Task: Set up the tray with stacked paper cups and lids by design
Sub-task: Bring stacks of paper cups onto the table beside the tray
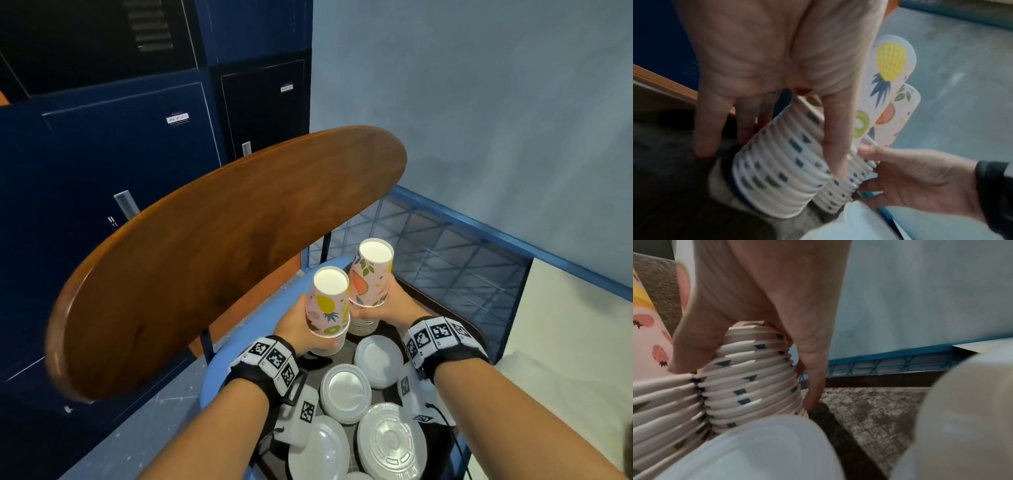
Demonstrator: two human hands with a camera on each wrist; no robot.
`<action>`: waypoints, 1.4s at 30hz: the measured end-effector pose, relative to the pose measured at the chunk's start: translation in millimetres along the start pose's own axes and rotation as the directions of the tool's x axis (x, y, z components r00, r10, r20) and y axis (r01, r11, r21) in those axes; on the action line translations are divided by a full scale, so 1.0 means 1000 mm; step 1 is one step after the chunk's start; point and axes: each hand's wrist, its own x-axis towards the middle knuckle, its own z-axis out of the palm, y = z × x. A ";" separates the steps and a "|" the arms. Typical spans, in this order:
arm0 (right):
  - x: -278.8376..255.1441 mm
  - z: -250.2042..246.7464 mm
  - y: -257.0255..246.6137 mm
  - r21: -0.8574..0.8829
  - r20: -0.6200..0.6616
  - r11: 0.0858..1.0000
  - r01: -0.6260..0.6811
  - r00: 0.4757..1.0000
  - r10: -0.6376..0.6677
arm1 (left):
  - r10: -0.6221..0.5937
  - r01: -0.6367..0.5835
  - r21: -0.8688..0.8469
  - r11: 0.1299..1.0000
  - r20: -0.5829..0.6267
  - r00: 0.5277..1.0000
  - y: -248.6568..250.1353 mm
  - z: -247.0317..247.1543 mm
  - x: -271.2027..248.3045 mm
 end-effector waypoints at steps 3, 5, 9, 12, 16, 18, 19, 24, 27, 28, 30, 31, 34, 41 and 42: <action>0.001 0.002 0.010 0.004 0.045 1.000 0.006 0.999 -0.007 | -0.066 0.065 0.020 0.998 0.019 0.998 -0.009 0.002 -0.002; 0.005 0.002 0.022 0.008 0.064 1.000 -0.001 0.998 0.000 | -0.065 0.065 0.015 0.998 0.001 0.998 -0.009 0.002 -0.003; 0.000 0.004 0.017 0.001 0.081 0.999 -0.033 0.996 0.033 | -0.052 0.052 -0.009 0.999 -0.021 0.998 -0.010 0.001 -0.006; -0.010 0.007 0.000 0.022 0.086 0.999 -0.046 0.995 0.044 | -0.028 0.027 -0.055 0.998 -0.018 0.999 -0.013 0.000 -0.005; -0.018 0.005 -0.007 0.061 0.113 0.998 -0.029 0.993 0.022 | -0.028 0.027 -0.066 0.997 -0.008 1.000 -0.018 0.005 -0.003; -0.019 0.009 -0.005 0.072 0.107 0.997 -0.019 0.994 0.011 | -0.033 0.032 -0.078 0.996 -0.009 0.999 -0.020 0.005 -0.005; -0.018 0.011 -0.005 0.075 0.100 0.997 -0.016 0.995 0.008 | -0.038 0.037 -0.079 0.996 -0.015 0.999 -0.021 0.005 -0.007; -0.015 0.030 -0.012 0.076 0.070 0.997 0.018 0.997 -0.023 | -0.024 0.016 -0.097 0.995 -0.085 0.996 -0.037 -0.007 -0.009; -0.016 0.027 -0.009 0.114 0.045 0.993 0.015 0.999 -0.021 | 0.015 -0.022 -0.094 0.995 -0.080 0.997 -0.040 -0.006 -0.004; -0.017 0.026 -0.006 0.126 0.037 0.992 0.018 0.999 -0.023 | 0.033 -0.041 -0.092 0.995 -0.087 0.996 -0.036 -0.007 -0.007; -0.017 0.023 -0.002 0.136 0.022 0.990 0.027 0.999 -0.031 | 0.071 -0.081 -0.108 0.991 -0.096 0.993 -0.023 -0.012 -0.015; -0.016 0.021 -0.001 0.136 0.009 0.990 0.033 0.999 -0.035 | 0.093 -0.105 -0.125 0.987 -0.097 0.991 -0.016 -0.016 -0.018; -0.019 0.015 -0.011 0.154 -0.056 0.987 0.042 0.998 -0.033 | 0.159 -0.170 -0.165 0.971 -0.080 0.984 0.000 -0.024 -0.019; -0.037 0.001 -0.035 0.235 -0.165 0.966 0.103 0.984 -0.065 | 0.282 -0.289 -0.128 0.949 -0.072 0.957 0.025 -0.033 -0.027; -0.042 -0.003 -0.040 0.238 -0.184 0.963 0.122 0.980 -0.079 | 0.306 -0.312 -0.126 0.942 -0.069 0.950 0.033 -0.033 -0.030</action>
